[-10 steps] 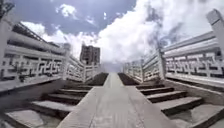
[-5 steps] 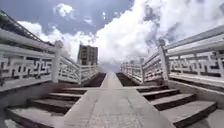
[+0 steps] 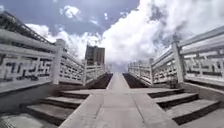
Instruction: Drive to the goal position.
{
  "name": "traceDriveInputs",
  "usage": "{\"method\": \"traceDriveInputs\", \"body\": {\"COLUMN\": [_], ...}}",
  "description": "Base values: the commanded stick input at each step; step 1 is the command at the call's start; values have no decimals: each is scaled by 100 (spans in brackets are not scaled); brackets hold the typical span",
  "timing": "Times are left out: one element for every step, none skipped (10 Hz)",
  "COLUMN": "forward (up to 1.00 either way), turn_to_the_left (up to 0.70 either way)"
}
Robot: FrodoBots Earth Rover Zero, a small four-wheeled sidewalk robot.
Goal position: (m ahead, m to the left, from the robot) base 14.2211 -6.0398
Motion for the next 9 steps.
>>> {"method": "traceDriveInputs", "body": {"forward": [70, 70, 70, 70, 70, 70, 70, 70, 70], "turn_to_the_left": [0, 0, 0, 0, 0, -1, -8, -14, -14]}}
